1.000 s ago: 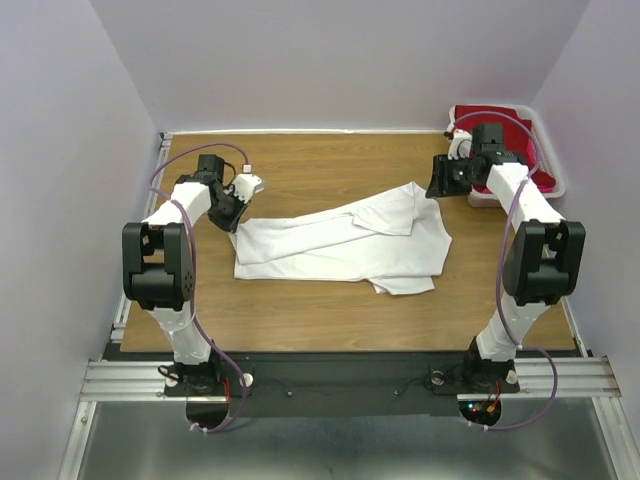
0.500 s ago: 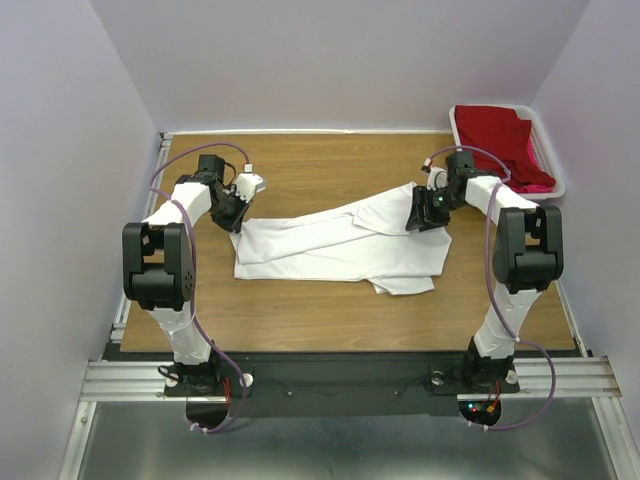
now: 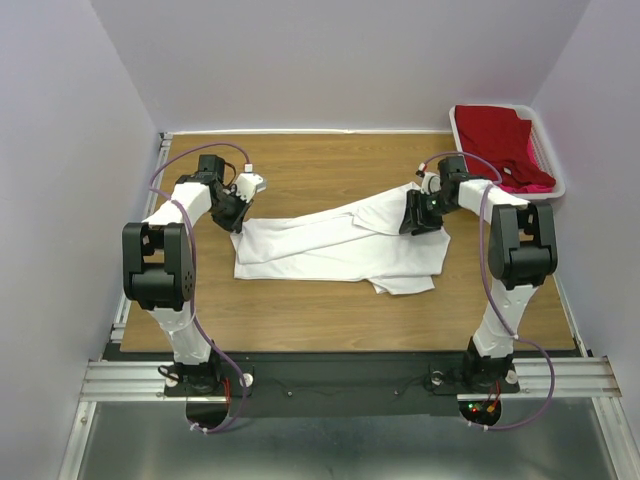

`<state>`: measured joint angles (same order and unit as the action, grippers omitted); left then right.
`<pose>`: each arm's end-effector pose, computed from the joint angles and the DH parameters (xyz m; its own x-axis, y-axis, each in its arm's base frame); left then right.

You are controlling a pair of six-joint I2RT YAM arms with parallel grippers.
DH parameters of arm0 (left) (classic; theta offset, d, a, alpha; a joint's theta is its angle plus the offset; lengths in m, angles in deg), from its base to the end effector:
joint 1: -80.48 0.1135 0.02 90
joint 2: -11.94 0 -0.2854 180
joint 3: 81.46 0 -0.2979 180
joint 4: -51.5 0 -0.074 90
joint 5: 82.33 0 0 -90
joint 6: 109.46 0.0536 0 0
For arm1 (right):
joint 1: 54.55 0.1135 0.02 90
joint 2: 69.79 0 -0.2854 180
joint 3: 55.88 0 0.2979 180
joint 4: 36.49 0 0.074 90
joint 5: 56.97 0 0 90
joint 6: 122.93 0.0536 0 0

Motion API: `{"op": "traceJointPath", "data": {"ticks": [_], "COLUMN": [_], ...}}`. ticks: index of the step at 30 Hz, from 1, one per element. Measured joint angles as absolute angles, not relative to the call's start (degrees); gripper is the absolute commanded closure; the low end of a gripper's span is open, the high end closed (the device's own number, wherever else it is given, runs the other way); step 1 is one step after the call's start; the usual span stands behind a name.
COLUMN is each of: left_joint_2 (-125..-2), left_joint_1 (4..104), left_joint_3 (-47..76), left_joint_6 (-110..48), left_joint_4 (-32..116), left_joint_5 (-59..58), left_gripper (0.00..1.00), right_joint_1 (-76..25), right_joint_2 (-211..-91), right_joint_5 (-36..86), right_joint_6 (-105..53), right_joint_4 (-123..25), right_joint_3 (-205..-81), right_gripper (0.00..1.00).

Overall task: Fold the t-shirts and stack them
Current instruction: Flatten the tshirt out

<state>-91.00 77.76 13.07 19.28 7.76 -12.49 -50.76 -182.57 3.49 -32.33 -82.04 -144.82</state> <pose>0.4266 -0.0388 0.1933 -0.5512 0.6143 -0.5647 0.7119 0.6992 0.0658 0.4427 0.0558 0.1433 -0.9363 -0.0529 -0.3472 -0.2209 0.8572 0.4651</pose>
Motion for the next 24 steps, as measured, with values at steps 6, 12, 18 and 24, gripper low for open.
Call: {"op": "traceJointPath", "data": {"ticks": [6, 12, 18, 24], "left_joint_2": [-91.0, -91.02, -91.0, -90.98], "left_joint_1": [77.76, 77.78, 77.98, 77.98], "left_joint_3": [13.07, 13.07, 13.07, 13.07], "left_joint_6": [19.28, 19.28, 19.28, 19.28], "left_joint_4": [7.76, 7.76, 7.76, 7.67], "left_joint_5": [-12.71, -12.95, -13.01, -13.19], "left_gripper": [1.0, 1.0, 1.0, 1.0], "right_joint_1": [-50.71, -50.71, -50.71, -50.71], "right_joint_2": [-183.2, -183.83, -183.64, -183.13], "right_joint_5": [2.2, 1.0, 1.2, 3.6], "right_joint_6": [-31.55, -31.13, -30.47, -30.3], "right_joint_4": [-80.79, -80.53, -80.55, -80.68], "right_joint_3": [-144.82, -144.82, -144.82, -144.82], "right_gripper": [0.61, 0.63, 0.57, 0.65]}}
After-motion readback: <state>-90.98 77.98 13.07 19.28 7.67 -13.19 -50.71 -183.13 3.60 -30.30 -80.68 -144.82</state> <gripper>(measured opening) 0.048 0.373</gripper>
